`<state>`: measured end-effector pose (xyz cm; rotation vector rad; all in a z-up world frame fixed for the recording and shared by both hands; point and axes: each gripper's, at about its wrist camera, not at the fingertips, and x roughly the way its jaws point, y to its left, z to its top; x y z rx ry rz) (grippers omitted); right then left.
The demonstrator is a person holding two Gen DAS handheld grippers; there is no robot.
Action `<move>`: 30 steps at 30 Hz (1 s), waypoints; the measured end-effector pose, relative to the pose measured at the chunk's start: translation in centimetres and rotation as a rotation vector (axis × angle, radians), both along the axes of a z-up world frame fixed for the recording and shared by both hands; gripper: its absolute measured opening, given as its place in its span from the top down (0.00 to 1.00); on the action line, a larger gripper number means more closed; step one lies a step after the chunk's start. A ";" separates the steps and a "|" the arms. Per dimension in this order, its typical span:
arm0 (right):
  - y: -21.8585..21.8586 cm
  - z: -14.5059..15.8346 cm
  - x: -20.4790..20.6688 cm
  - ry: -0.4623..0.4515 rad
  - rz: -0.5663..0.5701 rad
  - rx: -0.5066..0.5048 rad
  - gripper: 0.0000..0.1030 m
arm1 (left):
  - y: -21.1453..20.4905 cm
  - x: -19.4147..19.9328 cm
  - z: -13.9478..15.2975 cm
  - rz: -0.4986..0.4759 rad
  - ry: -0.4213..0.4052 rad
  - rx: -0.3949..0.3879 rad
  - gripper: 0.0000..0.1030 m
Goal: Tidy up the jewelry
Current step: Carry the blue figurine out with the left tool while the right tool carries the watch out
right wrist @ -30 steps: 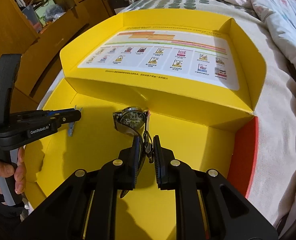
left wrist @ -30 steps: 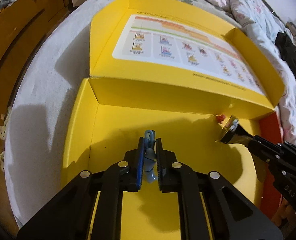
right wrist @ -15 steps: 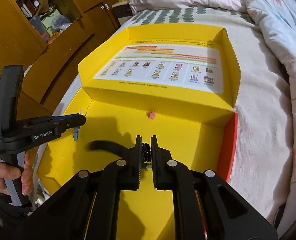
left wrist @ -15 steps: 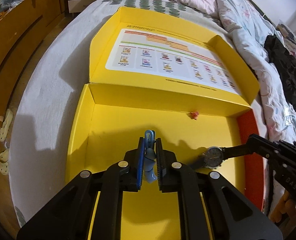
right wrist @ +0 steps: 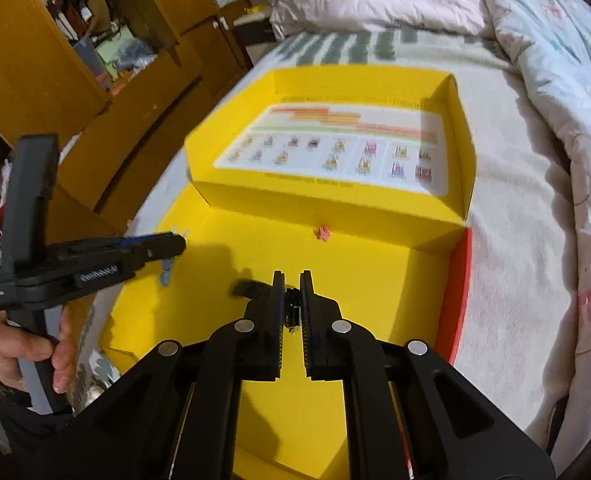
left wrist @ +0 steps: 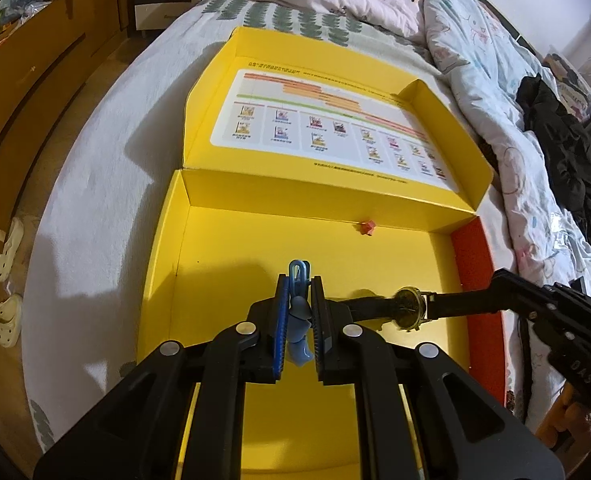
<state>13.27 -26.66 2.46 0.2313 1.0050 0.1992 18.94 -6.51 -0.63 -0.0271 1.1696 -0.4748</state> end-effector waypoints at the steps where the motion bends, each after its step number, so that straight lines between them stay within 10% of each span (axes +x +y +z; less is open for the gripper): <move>1: 0.0 0.3 -0.1 -0.002 0.001 0.003 0.92 | 0.1 -0.2 0.3 0.000 -0.004 -0.004 0.90; 15: 1.1 10.2 -6.8 -0.150 -0.008 0.020 0.93 | 0.5 -5.1 6.8 -0.039 -0.076 -0.050 0.90; 30: 1.5 18.3 -20.4 -0.242 -0.035 0.000 0.93 | 2.0 -19.0 9.6 -0.146 -0.140 0.005 0.90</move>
